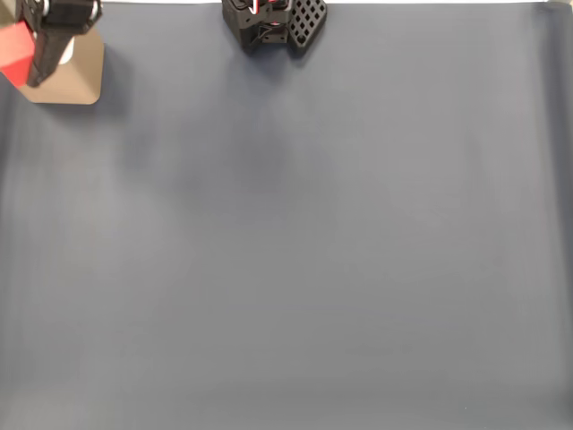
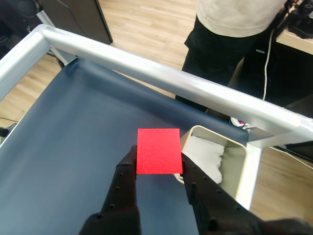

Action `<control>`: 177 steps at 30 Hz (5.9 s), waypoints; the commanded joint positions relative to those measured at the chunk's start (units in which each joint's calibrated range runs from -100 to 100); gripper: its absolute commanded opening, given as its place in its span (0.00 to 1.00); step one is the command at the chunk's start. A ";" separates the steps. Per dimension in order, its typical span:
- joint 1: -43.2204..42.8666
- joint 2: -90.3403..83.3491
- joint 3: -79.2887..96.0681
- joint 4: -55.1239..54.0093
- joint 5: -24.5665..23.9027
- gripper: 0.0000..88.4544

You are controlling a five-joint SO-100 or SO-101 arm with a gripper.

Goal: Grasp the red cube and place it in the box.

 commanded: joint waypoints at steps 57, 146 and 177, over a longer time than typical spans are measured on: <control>13.02 -3.16 5.66 -0.79 -1.61 0.00; -17.45 -1.60 -2.37 0.69 -4.64 0.00; -57.01 -20.15 24.82 -5.38 -3.08 0.00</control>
